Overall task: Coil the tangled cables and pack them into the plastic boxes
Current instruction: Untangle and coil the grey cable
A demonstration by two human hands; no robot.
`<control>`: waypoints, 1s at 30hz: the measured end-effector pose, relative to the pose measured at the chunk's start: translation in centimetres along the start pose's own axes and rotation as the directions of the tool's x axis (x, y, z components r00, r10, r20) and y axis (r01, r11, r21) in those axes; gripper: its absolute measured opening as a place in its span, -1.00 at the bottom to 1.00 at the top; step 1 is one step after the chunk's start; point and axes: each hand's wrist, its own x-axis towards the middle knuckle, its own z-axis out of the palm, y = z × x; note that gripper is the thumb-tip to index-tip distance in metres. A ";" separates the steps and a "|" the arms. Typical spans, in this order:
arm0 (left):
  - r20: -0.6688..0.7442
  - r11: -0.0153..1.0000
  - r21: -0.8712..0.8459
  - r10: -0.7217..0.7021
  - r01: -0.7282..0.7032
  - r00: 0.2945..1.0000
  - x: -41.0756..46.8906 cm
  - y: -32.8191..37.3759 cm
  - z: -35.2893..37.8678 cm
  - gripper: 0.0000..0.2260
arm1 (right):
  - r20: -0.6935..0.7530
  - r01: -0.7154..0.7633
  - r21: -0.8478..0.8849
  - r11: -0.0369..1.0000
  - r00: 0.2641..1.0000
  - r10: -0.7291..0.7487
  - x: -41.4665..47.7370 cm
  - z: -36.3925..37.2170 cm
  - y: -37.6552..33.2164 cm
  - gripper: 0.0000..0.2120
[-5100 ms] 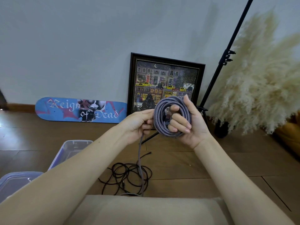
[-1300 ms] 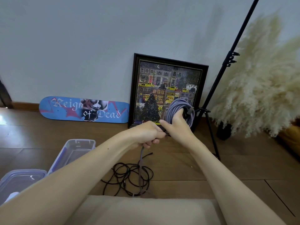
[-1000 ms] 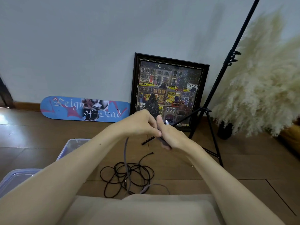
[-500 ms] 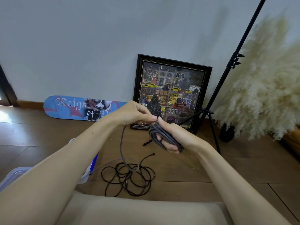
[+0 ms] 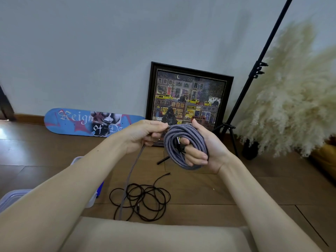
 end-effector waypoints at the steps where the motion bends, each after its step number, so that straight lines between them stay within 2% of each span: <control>1: 0.003 1.000 -0.013 0.003 -0.003 1.000 0.0 0.0 0.1 -0.84 | 0.004 0.010 0.023 1.000 1.000 -0.010 0.0 0.0 0.0 -0.34; 6: 0.023 0.984 -0.176 0.006 -0.002 1.000 0.3 -0.4 1.1 -0.85 | -0.033 0.116 0.249 0.961 0.993 -0.111 -0.1 0.1 0.1 -0.34; 10: -0.010 0.976 -0.219 -0.003 0.001 1.000 1.0 -1.5 2.9 -0.77 | -0.187 0.318 0.534 0.783 0.948 -0.258 0.0 -0.2 0.0 -0.34; 12: -0.052 0.980 -0.196 -0.022 0.011 0.998 1.3 -2.0 4.0 -0.71 | -0.253 0.383 0.580 0.719 0.924 -0.288 0.2 -0.3 0.0 -0.36; 14: -0.056 0.977 -0.210 -0.042 0.030 0.998 1.4 -2.3 4.9 -0.70 | -0.261 0.407 0.555 0.726 0.913 -0.313 0.2 -0.4 0.0 -0.41; 18: -0.030 0.974 -0.203 -0.105 0.097 0.994 0.8 -2.3 6.0 -0.76 | -0.239 0.435 0.368 0.822 0.898 -0.369 0.2 -0.5 -0.1 -0.65; 22: -0.012 0.964 -0.187 -0.195 0.190 0.981 0.6 -2.5 6.4 -0.75 | -0.307 0.506 0.172 0.845 0.843 -0.442 0.2 -0.1 -0.2 -0.87; 24: 0.011 0.955 -0.166 -0.246 0.245 0.969 0.4 -2.5 6.4 -0.74 | -0.356 0.500 0.008 0.866 0.810 -0.465 0.4 -0.1 -0.3 -0.86; 26: 0.046 0.955 -0.107 -0.274 0.277 0.961 0.1 -2.2 6.4 -0.77 | -0.400 0.429 -0.260 0.865 0.767 -0.501 0.7 -0.4 -0.2 -0.78; 28: 0.059 0.961 -0.009 -0.275 0.276 0.960 -0.2 -1.8 6.4 -0.82 | -0.433 0.283 -0.489 0.825 0.742 -0.512 1.0 -0.6 0.0 -0.78; 30: 0.046 0.961 0.096 -0.264 0.259 0.963 -0.4 -1.4 6.3 -0.83 | -0.460 0.171 -0.546 0.820 0.757 -0.464 1.0 -0.6 0.2 -0.85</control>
